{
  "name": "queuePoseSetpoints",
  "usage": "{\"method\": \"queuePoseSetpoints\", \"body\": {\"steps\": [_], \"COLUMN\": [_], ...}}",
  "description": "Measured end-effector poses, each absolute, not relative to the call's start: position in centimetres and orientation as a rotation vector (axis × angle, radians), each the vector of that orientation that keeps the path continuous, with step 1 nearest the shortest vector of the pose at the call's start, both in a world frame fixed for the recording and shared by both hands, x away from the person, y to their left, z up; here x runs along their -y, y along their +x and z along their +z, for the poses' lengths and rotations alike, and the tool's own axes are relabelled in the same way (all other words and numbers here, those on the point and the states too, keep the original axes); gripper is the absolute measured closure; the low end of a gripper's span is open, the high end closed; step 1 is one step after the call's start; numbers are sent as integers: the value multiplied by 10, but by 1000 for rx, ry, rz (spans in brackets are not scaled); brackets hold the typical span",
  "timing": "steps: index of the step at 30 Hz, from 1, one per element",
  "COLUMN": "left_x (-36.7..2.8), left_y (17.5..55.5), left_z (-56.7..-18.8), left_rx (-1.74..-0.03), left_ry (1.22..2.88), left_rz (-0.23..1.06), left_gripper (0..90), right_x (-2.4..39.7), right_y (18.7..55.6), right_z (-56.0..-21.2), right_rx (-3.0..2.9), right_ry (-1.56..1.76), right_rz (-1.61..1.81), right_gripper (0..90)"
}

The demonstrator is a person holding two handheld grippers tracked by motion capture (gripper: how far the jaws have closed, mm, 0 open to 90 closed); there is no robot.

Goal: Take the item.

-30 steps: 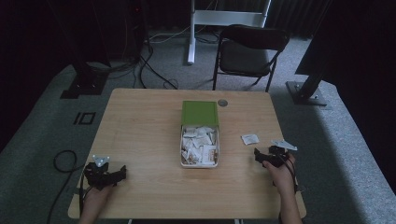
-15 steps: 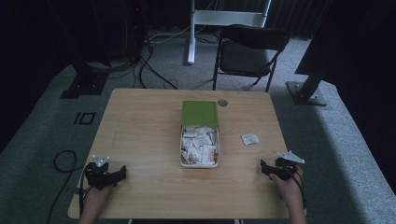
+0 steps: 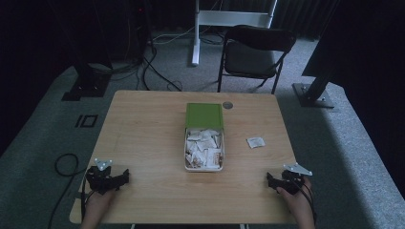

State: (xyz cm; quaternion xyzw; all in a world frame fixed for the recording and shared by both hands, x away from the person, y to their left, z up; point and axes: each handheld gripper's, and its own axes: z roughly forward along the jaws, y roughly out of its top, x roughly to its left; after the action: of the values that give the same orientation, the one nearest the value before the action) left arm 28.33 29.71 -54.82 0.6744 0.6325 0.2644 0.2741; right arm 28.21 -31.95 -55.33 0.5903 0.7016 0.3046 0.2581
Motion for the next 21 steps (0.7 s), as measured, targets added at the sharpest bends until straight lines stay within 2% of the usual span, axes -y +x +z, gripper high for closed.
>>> {"method": "queuePoseSetpoints", "body": {"steps": [10, 12, 16, 21], "left_x": [-297, -297, -297, -297], "left_y": [283, 283, 283, 283], "left_z": [-548, -548, -548, -548], "left_rx": [-1701, -1701, -1701, -1701], "left_ry": [1815, 1815, 1815, 1815], "left_rz": [711, 711, 711, 711], "left_gripper": [83, 83, 84, 83], "right_x": [326, 325, 324, 322], "right_y": [270, 268, 265, 265], "right_z": [-555, -555, -555, -556], "right_rx": [-1865, -1895, -1950, -1998], "right_ry": [1635, 1621, 1576, 1530], "right_rz": [832, 839, 856, 874], "right_gripper": [170, 130, 107, 107]}}
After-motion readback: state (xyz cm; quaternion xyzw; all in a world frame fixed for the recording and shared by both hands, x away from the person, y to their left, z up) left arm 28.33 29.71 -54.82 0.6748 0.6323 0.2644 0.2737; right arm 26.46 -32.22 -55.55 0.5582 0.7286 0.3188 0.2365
